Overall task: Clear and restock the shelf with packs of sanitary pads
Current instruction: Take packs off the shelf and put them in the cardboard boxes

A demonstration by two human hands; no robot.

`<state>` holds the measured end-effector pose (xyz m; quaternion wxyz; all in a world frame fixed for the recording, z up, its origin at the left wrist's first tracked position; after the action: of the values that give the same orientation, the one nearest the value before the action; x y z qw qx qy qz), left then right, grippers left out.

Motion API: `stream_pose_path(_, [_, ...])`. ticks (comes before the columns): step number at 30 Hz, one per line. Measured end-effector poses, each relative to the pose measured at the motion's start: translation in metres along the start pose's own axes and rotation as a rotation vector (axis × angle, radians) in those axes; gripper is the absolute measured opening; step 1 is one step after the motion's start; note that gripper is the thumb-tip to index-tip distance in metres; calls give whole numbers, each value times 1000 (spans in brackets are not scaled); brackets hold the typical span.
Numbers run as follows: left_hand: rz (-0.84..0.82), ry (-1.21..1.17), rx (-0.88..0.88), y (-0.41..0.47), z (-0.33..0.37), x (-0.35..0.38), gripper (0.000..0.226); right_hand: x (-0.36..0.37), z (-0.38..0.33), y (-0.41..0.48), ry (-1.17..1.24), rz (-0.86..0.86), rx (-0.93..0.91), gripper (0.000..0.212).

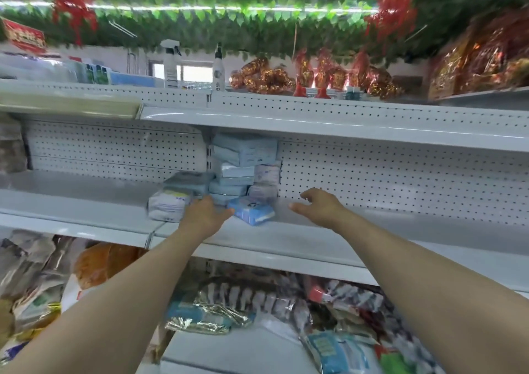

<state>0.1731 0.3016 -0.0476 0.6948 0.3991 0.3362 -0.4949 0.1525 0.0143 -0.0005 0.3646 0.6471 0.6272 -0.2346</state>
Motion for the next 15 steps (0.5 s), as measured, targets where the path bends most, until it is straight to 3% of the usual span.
stream_pose_path(6, [62,-54,41,51,-20,-6,67,36,-22,52,40,6,42,74])
stream_pose_path(11, [202,-55,26,82,-51,-27,73,47,-51,90,392,-17,159,86])
stream_pose_path(15, [347,41,-55,95,-75,-50,71,54,-87,110,431,-41,217,90])
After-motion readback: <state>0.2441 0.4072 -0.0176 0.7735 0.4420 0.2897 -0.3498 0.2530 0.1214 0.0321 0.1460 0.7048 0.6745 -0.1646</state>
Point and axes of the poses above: each hand's wrist, its own y-axis towards the middle knuckle, its own x-axis out of the palm, z = x × y, the point moved 9 cm from there along y, towards the middle knuckle, and after that the axes turned 6 degrees about y, right-handed, at the moved point
